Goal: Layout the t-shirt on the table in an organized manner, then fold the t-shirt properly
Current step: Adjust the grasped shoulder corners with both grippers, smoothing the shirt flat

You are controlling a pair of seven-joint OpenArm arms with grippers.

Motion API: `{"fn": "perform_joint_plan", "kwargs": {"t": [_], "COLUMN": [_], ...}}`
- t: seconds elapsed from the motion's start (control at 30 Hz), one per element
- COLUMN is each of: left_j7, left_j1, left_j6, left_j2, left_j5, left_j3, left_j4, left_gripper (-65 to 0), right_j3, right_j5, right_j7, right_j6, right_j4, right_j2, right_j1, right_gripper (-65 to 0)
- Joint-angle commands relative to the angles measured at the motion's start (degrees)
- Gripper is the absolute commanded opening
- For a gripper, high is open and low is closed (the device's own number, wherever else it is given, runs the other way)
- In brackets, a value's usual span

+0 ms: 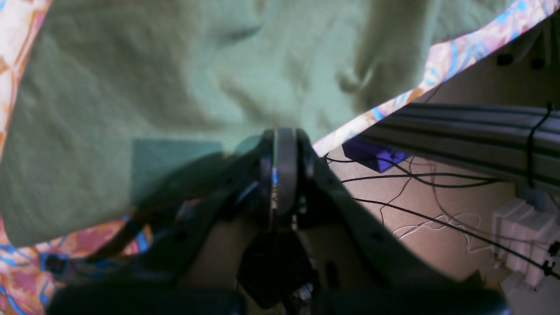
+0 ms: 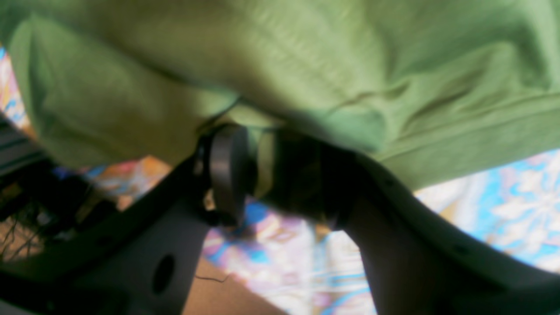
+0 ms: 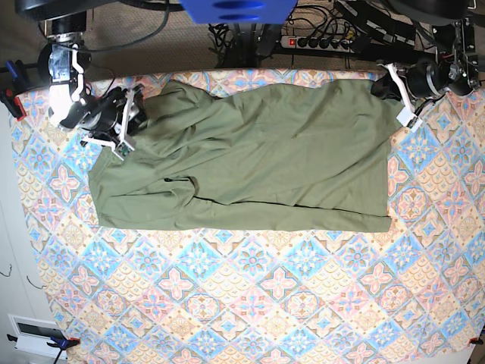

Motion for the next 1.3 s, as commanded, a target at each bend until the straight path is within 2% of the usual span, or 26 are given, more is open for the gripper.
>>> {"fn": "perform_joint_plan", "kwargs": {"t": [0.0, 0.17, 0.2, 0.3, 0.33, 0.43, 0.6, 0.67, 0.93, 1.03, 1.1, 1.2, 1.27], "left_j7": [-0.6, -0.6, -0.6, -0.7, -0.9, -2.5, -2.6, -2.6, -2.6, -2.6, -2.6, -2.6, -2.6], "left_j1": [0.0, 0.0, 0.0, -0.1, -0.3, -2.0, -4.1, -5.0, -6.2, -6.2, -6.0, -5.8, -5.8], "left_j6": [-0.3, -0.3, -0.3, -0.3, -0.3, -0.3, -0.3, -0.3, -0.3, -0.3, -0.3, -0.3, -0.3], "left_j2": [-1.1, -1.1, -1.1, -1.1, -1.0, -0.9, 1.7, 2.9, 3.0, 3.0, 3.0, 2.9, 2.8], "left_j5": [-1.0, -1.0, -1.0, -1.0, -1.0, -1.0, -1.1, -1.1, -1.1, -1.1, -1.1, -1.1, -1.1], "left_j3": [-0.5, -0.5, -0.5, -0.5, -0.5, -0.5, -2.2, -3.3, -3.4, -3.5, -3.5, -3.5, -3.5], "left_j4": [0.7, 0.7, 0.7, 0.7, 0.7, 0.7, 0.8, 0.8, 0.8, 0.8, 0.8, 0.6, 0.6], "left_gripper": [-65.0, -65.0, -65.0, -65.0, -65.0, -65.0, -65.0, -65.0, -65.0, -65.0, -65.0, -65.0, -65.0], "right_j3": [0.5, -0.8, -0.8, -0.6, -0.6, 0.7, 10.2, 13.1, 19.0, 19.2, 18.4, 16.5, 14.2], "right_j5": [0.6, 0.6, 0.6, 0.8, 0.9, 1.0, 1.0, 1.0, 1.1, 1.0, 1.0, 1.0, 0.9], "right_j7": [0.7, 1.0, 1.7, 3.8, 3.8, 4.2, 3.8, 3.8, 3.4, -0.4, -1.9, -1.2, -0.8], "right_j6": [0.0, 0.0, 0.0, 0.0, 0.0, 0.0, 0.0, 0.0, 0.0, 0.0, 0.0, 0.0, 0.0], "right_j4": [0.1, -2.5, -3.1, -5.0, -4.9, -2.1, 3.5, 3.5, -1.5, 0.4, 4.3, 9.6, 11.1], "right_j2": [0.9, 0.9, 0.9, 0.9, 0.9, 1.0, 1.0, 1.0, 1.0, 1.0, 1.0, 1.0, 1.2], "right_j1": [0.6, 0.6, 0.6, 0.6, 0.6, 0.6, 0.6, 1.1, 9.3, 9.0, 7.8, 0.3, -3.3], "right_gripper": [-38.9, -40.9, -43.1, -57.7, -60.8, -59.3, -59.5, -59.5, -59.6, -56.5, -49.4, -38.7, -35.5]}}
